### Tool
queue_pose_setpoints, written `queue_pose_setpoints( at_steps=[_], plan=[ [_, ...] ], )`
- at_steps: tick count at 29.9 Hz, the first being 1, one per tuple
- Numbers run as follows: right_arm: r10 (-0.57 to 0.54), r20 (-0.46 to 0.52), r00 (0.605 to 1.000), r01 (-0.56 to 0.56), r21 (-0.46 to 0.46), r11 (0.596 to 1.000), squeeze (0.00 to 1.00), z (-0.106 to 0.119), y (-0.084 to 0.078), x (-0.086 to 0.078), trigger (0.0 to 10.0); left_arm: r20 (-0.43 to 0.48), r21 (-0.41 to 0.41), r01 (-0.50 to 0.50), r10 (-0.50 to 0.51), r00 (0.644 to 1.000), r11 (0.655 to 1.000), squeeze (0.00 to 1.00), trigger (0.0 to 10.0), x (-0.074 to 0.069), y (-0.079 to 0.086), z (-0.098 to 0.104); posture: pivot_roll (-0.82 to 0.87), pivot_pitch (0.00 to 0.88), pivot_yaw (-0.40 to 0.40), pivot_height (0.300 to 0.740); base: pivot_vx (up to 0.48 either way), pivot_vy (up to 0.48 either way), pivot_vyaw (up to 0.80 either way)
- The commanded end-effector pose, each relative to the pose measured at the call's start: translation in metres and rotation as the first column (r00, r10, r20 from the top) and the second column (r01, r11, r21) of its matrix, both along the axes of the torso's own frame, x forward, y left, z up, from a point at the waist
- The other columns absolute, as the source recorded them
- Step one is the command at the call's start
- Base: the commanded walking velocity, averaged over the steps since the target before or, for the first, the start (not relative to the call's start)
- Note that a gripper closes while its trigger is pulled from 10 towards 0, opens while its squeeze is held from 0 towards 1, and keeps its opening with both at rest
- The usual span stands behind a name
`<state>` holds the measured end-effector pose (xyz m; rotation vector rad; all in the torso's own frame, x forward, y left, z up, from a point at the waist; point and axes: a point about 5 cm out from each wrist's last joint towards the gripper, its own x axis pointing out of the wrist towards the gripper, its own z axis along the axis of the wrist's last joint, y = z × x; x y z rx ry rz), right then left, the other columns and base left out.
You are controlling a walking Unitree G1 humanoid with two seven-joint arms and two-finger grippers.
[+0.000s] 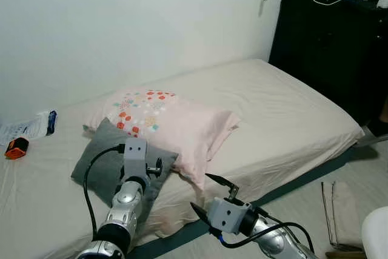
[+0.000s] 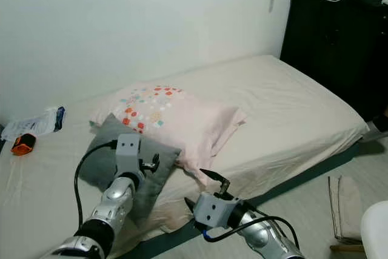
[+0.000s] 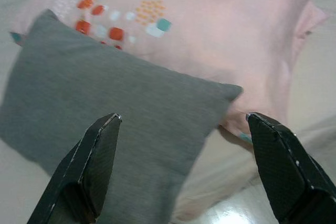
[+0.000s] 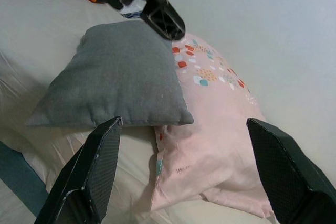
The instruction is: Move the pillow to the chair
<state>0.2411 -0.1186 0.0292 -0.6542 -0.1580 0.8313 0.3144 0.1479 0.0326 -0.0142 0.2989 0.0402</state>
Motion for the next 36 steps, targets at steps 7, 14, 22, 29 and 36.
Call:
queue_pose_setpoints(
  at_steps=[7,14,22,29,36],
  plan=[
    [0.000,0.001,1.000,0.000,0.008,1.000,0.00,-0.002,-0.003,-0.006,10.0,0.033,0.080,-0.036,0.034,0.999,0.996,0.00,10.0,-0.006,0.022,0.005,-0.04,0.000,-0.011,0.720,0.000,0.000,0.00],
    [0.011,0.007,1.000,-0.011,0.009,1.000,0.00,-0.001,-0.003,-0.009,10.0,-0.015,0.059,-0.043,0.044,0.999,0.997,0.00,10.0,-0.018,0.014,-0.012,-0.07,0.000,-0.027,0.720,0.000,0.000,0.00],
    [0.013,0.016,1.000,-0.014,0.013,1.000,0.00,0.000,-0.002,-0.010,10.0,-0.033,0.071,0.038,-0.036,0.999,0.997,0.00,10.0,-0.023,-0.006,-0.016,-0.06,0.000,-0.020,0.720,0.000,0.000,0.00],
    [0.020,0.014,1.000,-0.020,0.018,1.000,0.00,-0.002,0.005,-0.014,10.0,-0.023,0.117,0.051,-0.049,0.999,0.992,0.00,10.0,-0.029,0.004,-0.017,-0.05,0.000,-0.035,0.720,0.000,0.000,0.00],
    [0.010,0.011,1.000,-0.010,0.020,1.000,0.00,-0.002,0.010,-0.009,10.0,-0.012,0.122,0.037,-0.036,0.999,0.992,0.00,10.0,-0.021,0.008,-0.013,-0.07,0.000,-0.013,0.720,0.000,0.000,0.00]
  ],
)
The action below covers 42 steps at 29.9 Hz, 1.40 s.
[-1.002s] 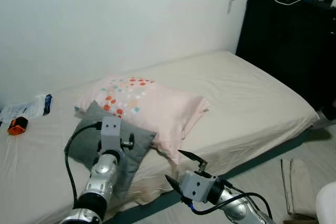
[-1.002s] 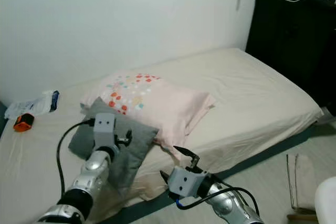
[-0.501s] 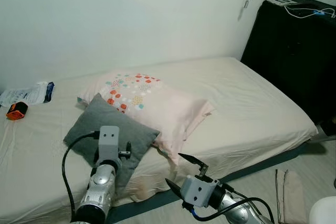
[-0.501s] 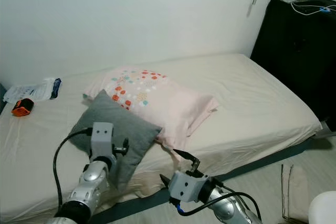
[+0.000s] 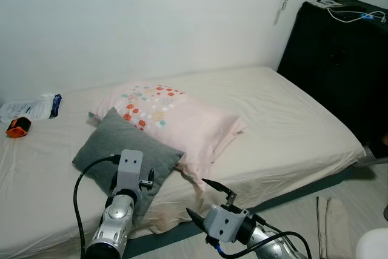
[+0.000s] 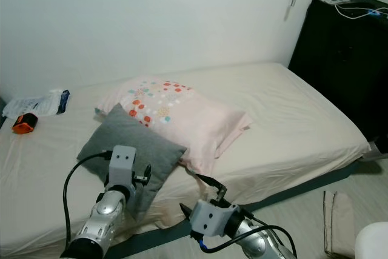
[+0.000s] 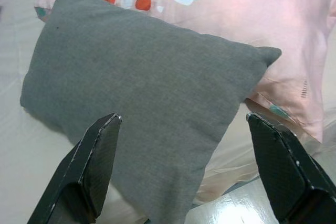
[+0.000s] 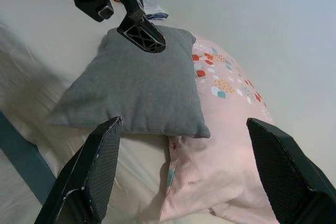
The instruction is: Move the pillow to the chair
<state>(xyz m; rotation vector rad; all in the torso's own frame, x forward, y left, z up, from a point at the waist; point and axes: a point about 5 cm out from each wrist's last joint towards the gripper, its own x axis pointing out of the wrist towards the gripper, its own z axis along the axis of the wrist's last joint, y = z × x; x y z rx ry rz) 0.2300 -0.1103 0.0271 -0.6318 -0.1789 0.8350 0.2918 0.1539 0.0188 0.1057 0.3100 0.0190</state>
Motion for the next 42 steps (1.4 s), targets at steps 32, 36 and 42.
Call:
queue_pose_setpoints(
  at_steps=[32,36,42],
  plan=[
    [-0.197,-0.364,0.910,0.296,0.237,0.925,0.00,-0.008,0.037,0.009,10.0,0.002,-0.031,-0.156,0.156,0.988,0.987,0.00,10.0,-0.017,0.043,0.005,0.05,0.000,-0.005,0.720,0.000,0.000,0.00],
    [-0.273,-0.586,0.763,0.541,0.348,0.766,0.00,-0.015,0.013,0.019,10.0,0.001,-0.047,-0.149,0.149,0.989,0.988,0.00,10.0,-0.014,0.036,0.005,0.02,0.000,-0.012,0.720,0.000,0.000,0.00],
    [-0.145,-0.852,0.504,0.722,0.323,0.612,0.00,-0.027,-0.034,0.021,10.0,-0.016,-0.101,-0.107,0.106,0.994,0.989,0.00,10.0,-0.009,0.009,0.002,-0.07,0.000,-0.025,0.720,0.000,0.000,0.00]
  ],
)
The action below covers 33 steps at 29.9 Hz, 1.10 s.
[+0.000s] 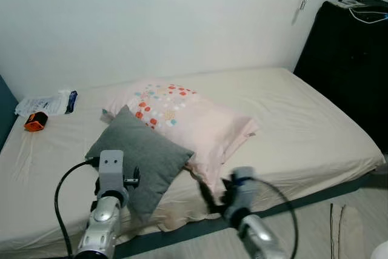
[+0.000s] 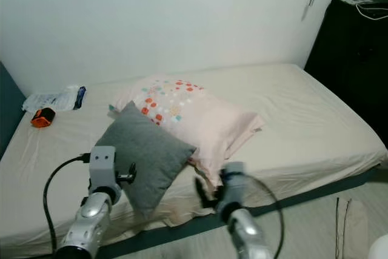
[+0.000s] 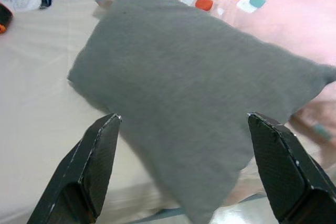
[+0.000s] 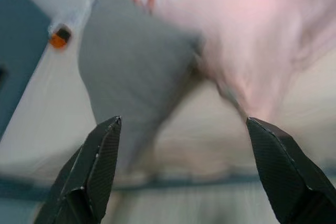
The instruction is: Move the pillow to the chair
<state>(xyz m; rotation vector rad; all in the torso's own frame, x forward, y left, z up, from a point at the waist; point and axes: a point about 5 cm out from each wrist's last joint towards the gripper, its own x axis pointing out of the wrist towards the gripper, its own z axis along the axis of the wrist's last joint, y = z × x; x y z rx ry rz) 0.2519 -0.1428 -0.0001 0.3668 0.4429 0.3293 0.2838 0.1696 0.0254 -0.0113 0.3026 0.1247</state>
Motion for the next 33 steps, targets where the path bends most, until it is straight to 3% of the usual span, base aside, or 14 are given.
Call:
queue_pose_setpoints(
  at_steps=[1,10,12,14,17,20,22,23,24,25,28,29,31,33],
  plan=[
    [0.097,-0.100,0.990,-0.091,0.062,0.994,0.00,-0.002,-0.006,-0.007,10.0,-0.028,0.002,0.034,-0.034,0.999,0.999,0.00,10.0,-0.002,-0.011,-0.006,-0.07,0.000,-0.031,0.720,0.000,0.000,0.00],
    [0.223,-0.200,0.954,-0.190,0.171,0.967,0.00,-0.001,-0.019,-0.045,10.0,-0.055,0.051,0.073,-0.070,0.996,0.996,0.00,10.0,-0.011,-0.015,-0.012,-0.09,0.000,-0.018,0.720,0.000,0.000,0.00],
    [0.232,-0.186,0.955,-0.215,0.104,0.971,0.00,-0.001,-0.022,-0.052,10.0,-0.065,0.052,0.069,-0.066,0.996,0.996,0.00,10.0,-0.014,-0.015,-0.014,-0.09,0.006,-0.010,0.720,0.000,0.000,0.00],
    [0.296,-0.134,0.946,-0.313,-0.126,0.941,0.00,-0.003,-0.028,-0.071,10.0,-0.084,0.048,0.072,-0.068,0.994,0.996,0.00,10.0,-0.020,-0.015,-0.019,-0.09,0.005,0.000,0.720,0.000,0.000,0.00],
    [0.340,-0.134,0.931,-0.360,-0.188,0.914,0.00,-0.004,-0.028,-0.080,10.0,-0.087,0.043,0.073,-0.069,0.994,0.996,0.00,10.0,-0.022,-0.016,-0.020,-0.09,0.006,0.001,0.720,0.000,0.000,0.00],
    [0.071,-0.033,0.997,-0.078,-0.337,0.938,0.00,0.003,-0.055,-0.069,10.0,-0.089,0.041,0.062,-0.058,0.994,0.997,0.00,10.0,-0.024,-0.016,-0.021,-0.11,0.010,0.010,0.720,0.000,0.000,0.00],
    [0.071,-0.033,0.997,-0.078,-0.337,0.938,0.00,0.003,-0.055,-0.069,10.0,-0.089,0.041,0.062,-0.058,0.994,0.997,0.00,10.0,-0.024,-0.016,-0.021,-0.11,0.010,0.010,0.720,0.000,0.000,0.00],
    [-0.046,0.025,0.999,0.052,-0.368,0.928,0.00,0.010,-0.067,-0.064,10.0,-0.089,0.047,0.054,-0.050,0.995,0.997,0.00,10.0,-0.024,-0.016,-0.022,-0.13,0.014,0.017,0.720,0.000,0.000,0.00],
    [-0.046,0.025,0.999,0.052,-0.368,0.928,0.00,0.010,-0.067,-0.064,10.0,-0.089,0.047,0.054,-0.050,0.995,0.997,0.00,10.0,-0.024,-0.016,-0.022,-0.13,0.014,0.017,0.720,0.000,0.000,0.00],
    [-0.152,0.149,0.977,0.200,-0.397,0.896,0.00,0.030,-0.078,-0.058,10.0,-0.075,0.057,0.044,-0.040,0.996,0.997,0.00,10.0,-0.020,-0.015,-0.020,-0.16,0.013,0.024,0.720,0.000,0.000,0.00],
    [-0.257,0.292,0.921,0.362,-0.400,0.842,0.00,0.058,-0.089,-0.053,10.0,-0.055,0.069,0.028,-0.024,0.998,0.997,0.00,10.0,-0.009,-0.014,-0.014,-0.19,0.016,0.040,0.720,0.000,0.000,0.00],
    [-0.257,0.292,0.921,0.362,-0.400,0.842,0.00,0.058,-0.089,-0.053,10.0,-0.055,0.069,0.028,-0.024,0.998,0.997,0.00,10.0,-0.009,-0.014,-0.014,-0.19,0.016,0.040,0.720,0.000,0.000,0.00],
    [-0.412,0.314,0.855,0.511,-0.385,0.769,0.00,0.063,-0.105,-0.055,10.0,-0.039,0.075,0.022,-0.020,0.999,0.997,0.00,10.0,0.001,-0.014,-0.009,-0.19,0.014,0.043,0.720,0.000,0.000,0.00],
    [-0.487,0.279,0.827,0.559,-0.333,0.759,0.00,0.052,-0.109,-0.057,10.0,-0.027,0.073,0.022,-0.021,0.999,0.997,0.00,10.0,0.005,-0.015,-0.005,-0.18,0.009,0.049,0.720,0.000,0.000,0.00]
  ],
)
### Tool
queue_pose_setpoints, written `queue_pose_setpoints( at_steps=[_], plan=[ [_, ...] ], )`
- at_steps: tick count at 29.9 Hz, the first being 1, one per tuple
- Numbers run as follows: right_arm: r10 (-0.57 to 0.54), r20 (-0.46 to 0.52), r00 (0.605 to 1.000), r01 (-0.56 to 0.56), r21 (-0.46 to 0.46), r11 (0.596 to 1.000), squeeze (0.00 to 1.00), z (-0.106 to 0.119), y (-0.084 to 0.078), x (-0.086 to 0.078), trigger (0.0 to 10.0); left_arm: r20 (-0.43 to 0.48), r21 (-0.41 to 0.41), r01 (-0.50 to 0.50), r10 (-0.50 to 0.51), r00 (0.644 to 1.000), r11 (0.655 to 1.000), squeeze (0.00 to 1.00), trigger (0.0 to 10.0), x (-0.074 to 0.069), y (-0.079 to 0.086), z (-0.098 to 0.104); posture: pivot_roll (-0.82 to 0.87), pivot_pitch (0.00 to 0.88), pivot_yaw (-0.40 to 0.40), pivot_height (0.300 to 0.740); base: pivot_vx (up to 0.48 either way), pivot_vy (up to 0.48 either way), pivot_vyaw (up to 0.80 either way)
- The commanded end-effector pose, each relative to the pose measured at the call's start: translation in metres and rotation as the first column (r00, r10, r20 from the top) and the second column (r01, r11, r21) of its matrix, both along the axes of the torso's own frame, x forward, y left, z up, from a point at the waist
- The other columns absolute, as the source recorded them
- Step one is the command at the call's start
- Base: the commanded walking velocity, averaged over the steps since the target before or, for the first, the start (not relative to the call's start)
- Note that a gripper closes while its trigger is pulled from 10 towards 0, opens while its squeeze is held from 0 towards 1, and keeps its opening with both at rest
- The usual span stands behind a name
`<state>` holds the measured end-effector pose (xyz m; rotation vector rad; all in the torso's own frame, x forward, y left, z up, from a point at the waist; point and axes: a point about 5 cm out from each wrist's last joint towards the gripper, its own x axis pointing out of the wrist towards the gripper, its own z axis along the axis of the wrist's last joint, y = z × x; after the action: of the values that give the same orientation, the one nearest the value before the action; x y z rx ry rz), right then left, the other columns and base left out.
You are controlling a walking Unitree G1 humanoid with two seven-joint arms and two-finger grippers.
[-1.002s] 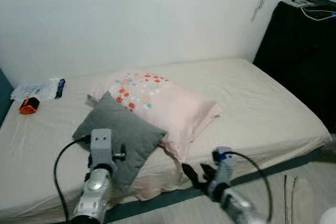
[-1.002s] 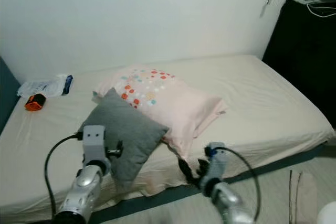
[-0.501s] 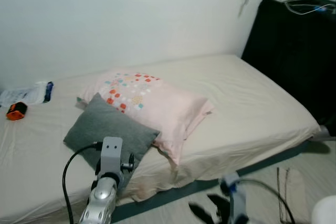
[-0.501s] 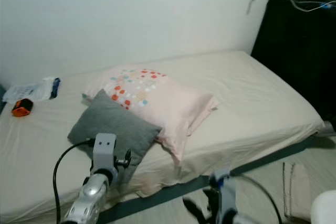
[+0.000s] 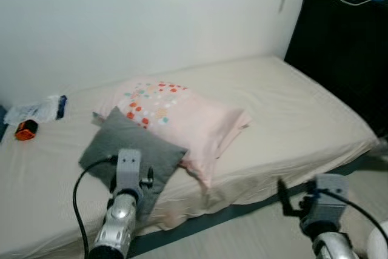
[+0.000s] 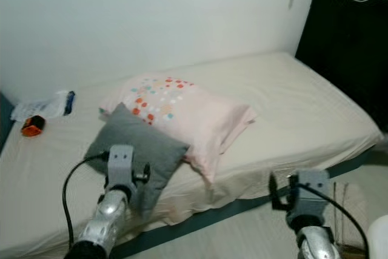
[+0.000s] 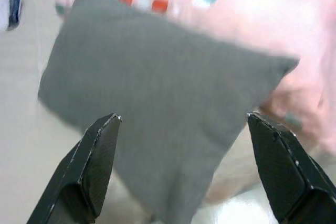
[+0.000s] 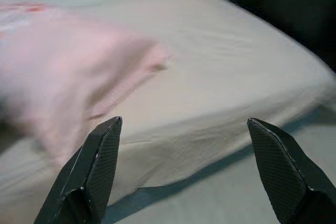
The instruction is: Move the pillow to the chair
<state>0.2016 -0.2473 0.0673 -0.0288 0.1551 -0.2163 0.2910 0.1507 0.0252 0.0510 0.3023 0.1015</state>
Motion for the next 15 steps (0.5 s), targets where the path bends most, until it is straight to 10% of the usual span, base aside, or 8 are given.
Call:
queue_pose_setpoints(
  at_steps=[1,8,15],
  plan=[
    [-0.075,-0.045,0.996,0.078,0.068,0.995,0.00,-0.015,-0.004,-0.007,10.0,-0.022,0.016,-0.011,0.011,1.000,1.000,0.00,10.0,-0.002,0.004,-0.005,-0.18,0.009,0.049,0.720,0.000,0.000,0.00],
    [-0.116,-0.186,0.976,0.148,0.167,0.975,0.00,-0.046,0.014,0.003,10.0,-0.037,0.039,0.032,-0.031,0.999,0.999,0.00,10.0,-0.004,0.000,-0.007,-0.16,0.011,0.046,0.720,0.000,0.000,0.00],
    [0.162,-0.208,0.965,-0.147,0.085,0.986,0.00,-0.045,0.052,0.056,10.0,-0.081,0.020,0.110,-0.108,0.991,0.994,0.00,10.0,-0.011,-0.013,-0.017,-0.13,0.000,0.045,0.720,0.000,0.000,0.00]
  ],
)
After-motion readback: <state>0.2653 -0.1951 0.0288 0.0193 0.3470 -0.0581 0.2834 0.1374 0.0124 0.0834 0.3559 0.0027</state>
